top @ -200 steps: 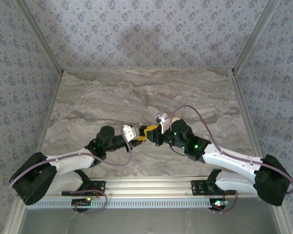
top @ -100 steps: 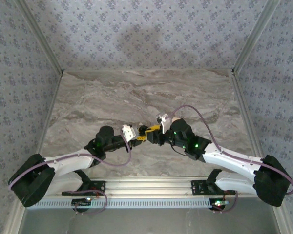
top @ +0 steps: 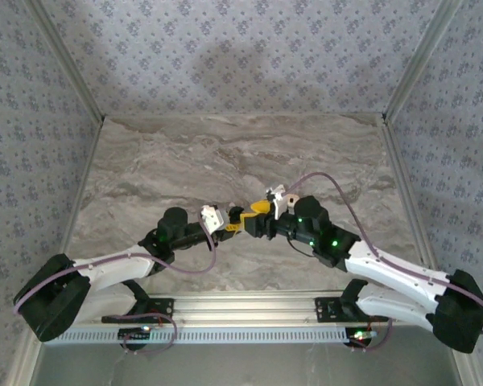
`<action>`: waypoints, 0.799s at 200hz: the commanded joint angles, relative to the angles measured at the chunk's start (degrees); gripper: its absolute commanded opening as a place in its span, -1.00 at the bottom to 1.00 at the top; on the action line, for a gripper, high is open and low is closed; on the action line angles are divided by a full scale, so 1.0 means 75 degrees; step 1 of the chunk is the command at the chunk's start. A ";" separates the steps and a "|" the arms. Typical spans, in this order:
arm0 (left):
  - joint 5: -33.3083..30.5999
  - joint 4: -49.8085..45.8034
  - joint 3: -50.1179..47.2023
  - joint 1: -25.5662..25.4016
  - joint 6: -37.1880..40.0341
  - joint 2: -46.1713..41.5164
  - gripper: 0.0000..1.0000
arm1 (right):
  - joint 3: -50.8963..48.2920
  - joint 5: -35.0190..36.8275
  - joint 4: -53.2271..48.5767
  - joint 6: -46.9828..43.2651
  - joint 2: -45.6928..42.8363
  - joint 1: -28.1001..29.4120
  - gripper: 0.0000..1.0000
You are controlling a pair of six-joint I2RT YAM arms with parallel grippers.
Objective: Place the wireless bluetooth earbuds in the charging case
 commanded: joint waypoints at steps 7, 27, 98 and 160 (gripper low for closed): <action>-0.0006 0.0095 0.0260 -0.0042 -0.0037 -0.0146 -0.73 | 0.0185 -0.0083 -0.0559 -0.0080 -0.0539 -0.0076 0.18; -0.0141 -0.0008 0.0249 -0.0043 -0.0035 -0.0210 -0.73 | 0.0252 0.0466 -0.1249 0.0067 -0.0613 -0.0135 0.18; -0.0372 -0.0467 0.0122 0.0145 -0.0210 -0.0596 -0.73 | 0.1376 0.0451 -0.5034 0.0152 0.0203 -0.1383 0.18; -0.0403 -0.0834 0.0039 0.0449 -0.0362 -0.0983 -0.73 | 0.2704 -0.0365 -0.6390 -0.1552 0.2996 -0.2708 0.10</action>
